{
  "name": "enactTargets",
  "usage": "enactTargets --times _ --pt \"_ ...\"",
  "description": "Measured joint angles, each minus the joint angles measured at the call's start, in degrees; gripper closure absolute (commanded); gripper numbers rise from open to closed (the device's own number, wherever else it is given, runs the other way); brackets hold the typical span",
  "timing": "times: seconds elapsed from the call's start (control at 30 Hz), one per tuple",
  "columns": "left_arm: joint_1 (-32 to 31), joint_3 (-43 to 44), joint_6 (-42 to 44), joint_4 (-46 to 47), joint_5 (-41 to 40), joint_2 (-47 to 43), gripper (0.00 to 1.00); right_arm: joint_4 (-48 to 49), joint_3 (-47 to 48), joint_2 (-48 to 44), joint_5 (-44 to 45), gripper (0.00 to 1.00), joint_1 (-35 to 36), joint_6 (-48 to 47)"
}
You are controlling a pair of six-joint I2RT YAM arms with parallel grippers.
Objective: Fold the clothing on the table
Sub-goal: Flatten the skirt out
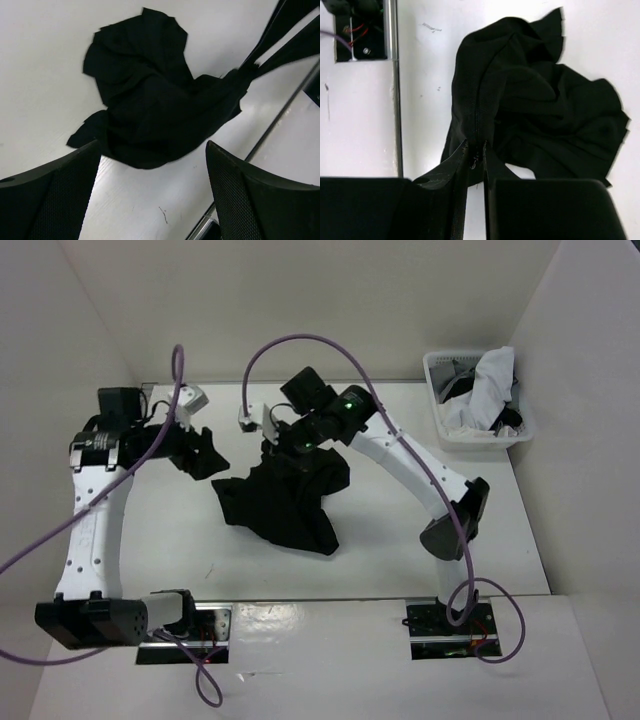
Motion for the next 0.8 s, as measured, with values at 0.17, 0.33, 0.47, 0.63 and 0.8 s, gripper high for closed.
enactTargets --times 0.17,0.33,0.47,0.63,0.8 --pt "-9.3 1.2 1.8 -1.2 -1.5 4.3 0.12 -2.7 5.1 6.6 -1.6 0.96 2.3 -1.5" --pt "-14.1 1.4 2.3 -1.0 -3.3 4.1 0.18 -5.7 6.7 8.3 -2.3 0.96 1.7 -3.8" --pt "-16.2 -1.5 2.8 1.0 -4.3 3.1 0.19 -9.3 7.1 8.3 -1.5 0.96 1.2 -5.8" --pt "-18.1 -6.3 4.3 3.8 -3.2 2.7 0.13 -12.8 7.2 8.3 -0.5 0.96 1.5 -7.5" --pt "-17.4 -7.7 4.9 5.6 -1.3 2.4 0.13 -13.8 7.4 8.3 1.0 0.97 1.7 -7.8"
